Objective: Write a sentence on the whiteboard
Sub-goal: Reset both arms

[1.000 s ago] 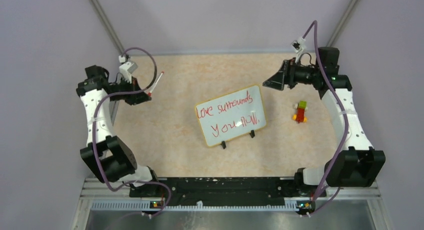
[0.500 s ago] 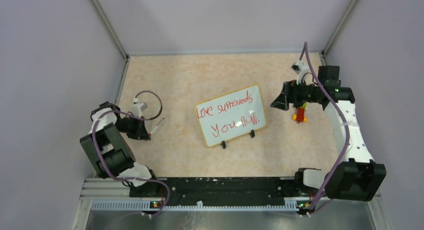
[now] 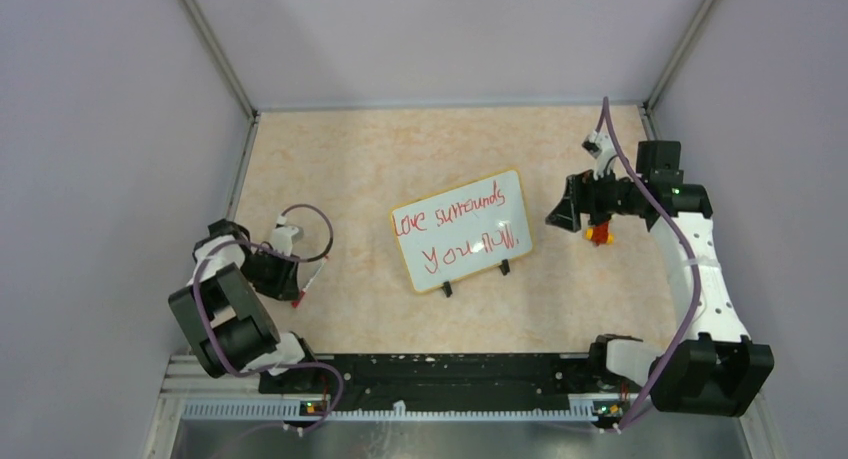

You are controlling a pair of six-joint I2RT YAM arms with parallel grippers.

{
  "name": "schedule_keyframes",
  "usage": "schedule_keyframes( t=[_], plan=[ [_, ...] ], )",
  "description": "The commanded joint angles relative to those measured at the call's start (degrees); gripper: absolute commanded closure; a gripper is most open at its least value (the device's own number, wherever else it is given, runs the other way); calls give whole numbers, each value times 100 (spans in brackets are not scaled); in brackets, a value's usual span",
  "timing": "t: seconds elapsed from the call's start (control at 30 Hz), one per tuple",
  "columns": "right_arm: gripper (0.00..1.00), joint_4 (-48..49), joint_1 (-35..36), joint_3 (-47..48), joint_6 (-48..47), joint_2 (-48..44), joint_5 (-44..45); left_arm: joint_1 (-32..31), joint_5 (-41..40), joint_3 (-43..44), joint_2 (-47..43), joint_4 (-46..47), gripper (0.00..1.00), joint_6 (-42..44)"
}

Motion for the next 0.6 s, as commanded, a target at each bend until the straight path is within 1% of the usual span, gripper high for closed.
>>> schedule_keyframes(
  t=[0.0, 0.07, 0.13, 0.17, 0.2, 0.23, 0.33, 0.4, 0.47, 0.57],
  plan=[
    [21, -62, -43, 67, -223, -179, 132, -41, -18, 96, -324, -67, 50, 139],
    [21, -76, -39, 116, -265, -170, 169, -75, 58, 279, -422, -243, 39, 129],
    [21, -109, -39, 192, -315, -125, 193, -125, 187, 574, -510, -472, 24, 78],
    [21, -131, -39, 262, -337, -78, 209, -140, 317, 765, -536, -576, 15, 48],
    [21, -145, -45, 342, -344, -41, 238, -161, 452, 986, -544, -669, 4, 12],
    [21, -147, -54, 442, -356, -2, 268, -199, 586, 1237, -540, -747, 2, -57],
    [21, -145, -188, 847, -355, 152, 323, -350, 908, 2232, -302, -1047, 1, -388],
    [20, -200, -377, 1198, -383, 317, 320, -367, 1348, 3184, 29, -1334, 1, -626],
    [20, -311, -649, 1604, -449, 523, 232, -369, 1653, 4187, 431, -1499, 1, -1222],
    [20, -428, -1233, 2225, -551, 887, 19, -367, 1845, 5688, 1060, -1539, 1, -1963]
  ],
)
